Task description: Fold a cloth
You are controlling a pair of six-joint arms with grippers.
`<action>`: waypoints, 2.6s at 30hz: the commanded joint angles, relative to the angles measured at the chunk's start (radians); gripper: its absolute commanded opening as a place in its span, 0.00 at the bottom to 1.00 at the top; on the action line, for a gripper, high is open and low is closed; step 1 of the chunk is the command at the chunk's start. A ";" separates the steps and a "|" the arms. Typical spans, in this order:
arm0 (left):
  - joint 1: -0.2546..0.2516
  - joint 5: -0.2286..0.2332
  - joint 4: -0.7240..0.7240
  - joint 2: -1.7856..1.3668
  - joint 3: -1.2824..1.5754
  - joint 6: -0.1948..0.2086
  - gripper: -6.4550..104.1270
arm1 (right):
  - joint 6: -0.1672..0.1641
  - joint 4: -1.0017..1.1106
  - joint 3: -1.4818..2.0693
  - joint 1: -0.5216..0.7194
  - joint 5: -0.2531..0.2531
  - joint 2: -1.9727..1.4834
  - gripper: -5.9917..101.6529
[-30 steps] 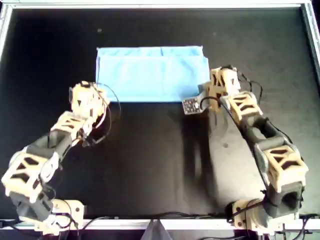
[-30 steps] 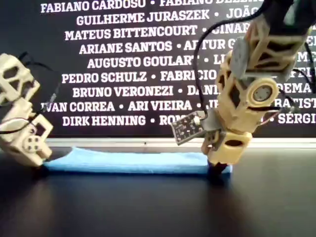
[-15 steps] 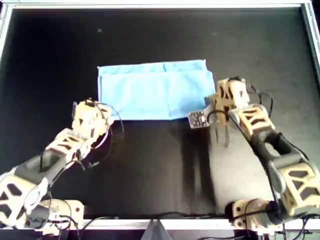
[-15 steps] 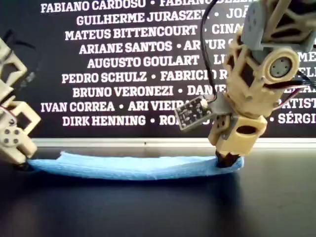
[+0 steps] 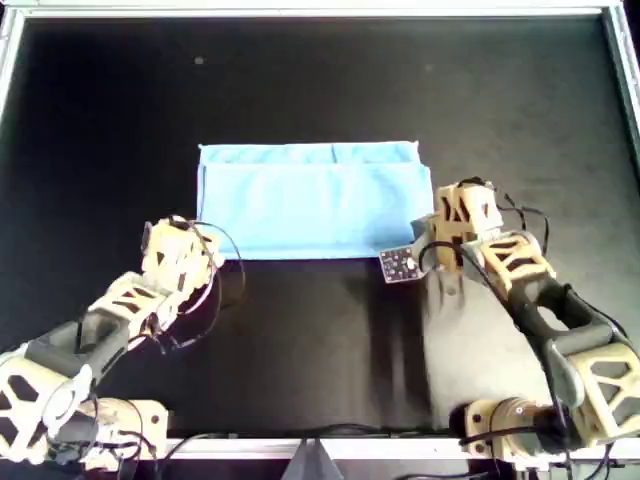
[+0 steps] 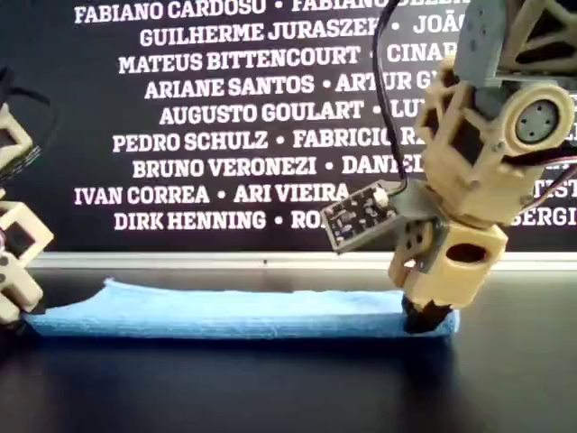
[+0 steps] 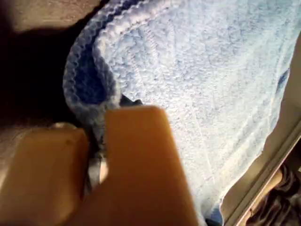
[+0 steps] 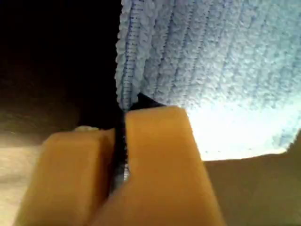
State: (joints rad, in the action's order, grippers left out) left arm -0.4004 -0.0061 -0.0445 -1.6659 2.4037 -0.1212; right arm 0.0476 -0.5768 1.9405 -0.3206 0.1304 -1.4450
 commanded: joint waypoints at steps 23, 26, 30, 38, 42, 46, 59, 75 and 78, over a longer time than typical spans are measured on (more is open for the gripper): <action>-0.014 0.009 -0.009 -0.282 0.190 -0.008 0.50 | -0.020 -0.020 0.115 0.017 0.000 -0.244 0.51; -0.014 0.009 -0.009 -0.456 0.288 -0.008 0.58 | -0.020 -0.020 0.199 0.020 -0.002 -0.379 0.54; -0.009 0.017 -0.009 -0.712 0.416 -0.008 0.61 | -0.014 -0.020 0.319 0.023 -0.015 -0.565 0.54; 0.005 0.021 -0.008 -1.243 0.618 -0.008 0.61 | -0.023 -0.020 0.541 0.026 -0.018 -0.927 0.55; 0.031 0.021 -0.008 -1.407 0.618 -0.008 0.61 | -0.023 -0.020 0.574 0.043 -0.020 -1.091 0.55; 0.133 0.021 -0.008 -1.427 0.618 -0.008 0.61 | -0.023 -0.009 0.583 0.164 -0.020 -1.244 0.55; 0.316 0.018 -0.008 -1.427 0.620 0.009 0.61 | -0.025 0.005 0.710 0.261 -0.002 -1.350 0.55; 0.314 0.017 -0.006 -1.424 0.620 0.009 0.61 | -0.025 0.181 0.546 0.195 0.002 -0.646 0.76; 0.314 0.017 -0.006 -1.424 0.620 0.009 0.61 | -0.014 0.181 0.423 0.133 0.002 -0.462 0.77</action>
State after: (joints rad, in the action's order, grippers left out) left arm -0.1028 0.0123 -0.0445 -3.0741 3.0342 -0.1181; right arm 0.0291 -0.4479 2.5142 -0.1534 0.1243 -1.9896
